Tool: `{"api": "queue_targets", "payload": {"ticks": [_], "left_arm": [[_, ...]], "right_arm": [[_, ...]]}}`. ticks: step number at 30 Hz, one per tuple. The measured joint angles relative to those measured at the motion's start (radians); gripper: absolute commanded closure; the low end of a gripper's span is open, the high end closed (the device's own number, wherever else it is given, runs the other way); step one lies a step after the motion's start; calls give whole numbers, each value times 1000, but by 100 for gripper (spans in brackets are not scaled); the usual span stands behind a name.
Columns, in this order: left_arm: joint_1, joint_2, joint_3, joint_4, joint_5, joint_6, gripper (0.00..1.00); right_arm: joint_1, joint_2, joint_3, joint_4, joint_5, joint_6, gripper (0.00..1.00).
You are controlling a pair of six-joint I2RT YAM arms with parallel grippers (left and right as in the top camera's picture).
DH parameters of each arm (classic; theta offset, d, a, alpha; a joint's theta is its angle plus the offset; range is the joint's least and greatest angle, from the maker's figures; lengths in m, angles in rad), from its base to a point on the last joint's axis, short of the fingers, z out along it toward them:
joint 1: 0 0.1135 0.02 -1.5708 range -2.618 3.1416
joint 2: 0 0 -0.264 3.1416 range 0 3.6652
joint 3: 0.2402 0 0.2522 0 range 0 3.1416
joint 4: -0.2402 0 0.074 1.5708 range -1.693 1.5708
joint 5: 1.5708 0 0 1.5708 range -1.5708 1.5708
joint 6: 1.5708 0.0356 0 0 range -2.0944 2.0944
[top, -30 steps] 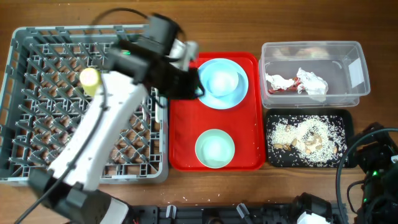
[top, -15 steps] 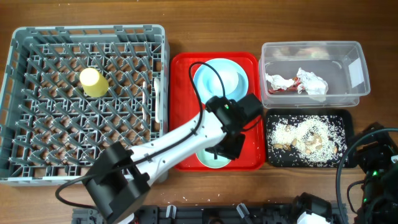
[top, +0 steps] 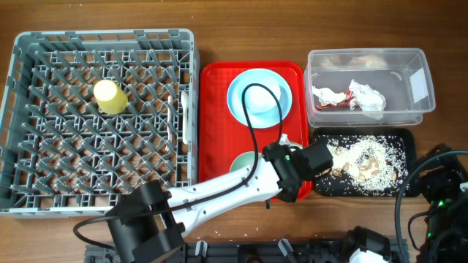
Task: Sort waste into correct bins and load items into the dishwasher rack
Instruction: 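Reach the left gripper to the green bowl on the red tray and grasp it, then carry the green bowl with the left gripper to the rack's top right and release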
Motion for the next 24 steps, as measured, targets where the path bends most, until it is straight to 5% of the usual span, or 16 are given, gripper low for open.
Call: {"api": "queue_targets", "payload": {"ticks": [9,12,19,24], "left_arm": [[0,0,-188,144,-30,-11,72],[0,0,-190,144,-30,-16,96],[26,-8,-160,95,-82,-15,96],[246,-146,91,35,-58,53,96]], "right_arm": [[0,0,0,0,0,0,0],[0,0,0,0,0,0,0],[0,0,0,0,0,0,0],[0,0,0,1,0,0,0]]}}
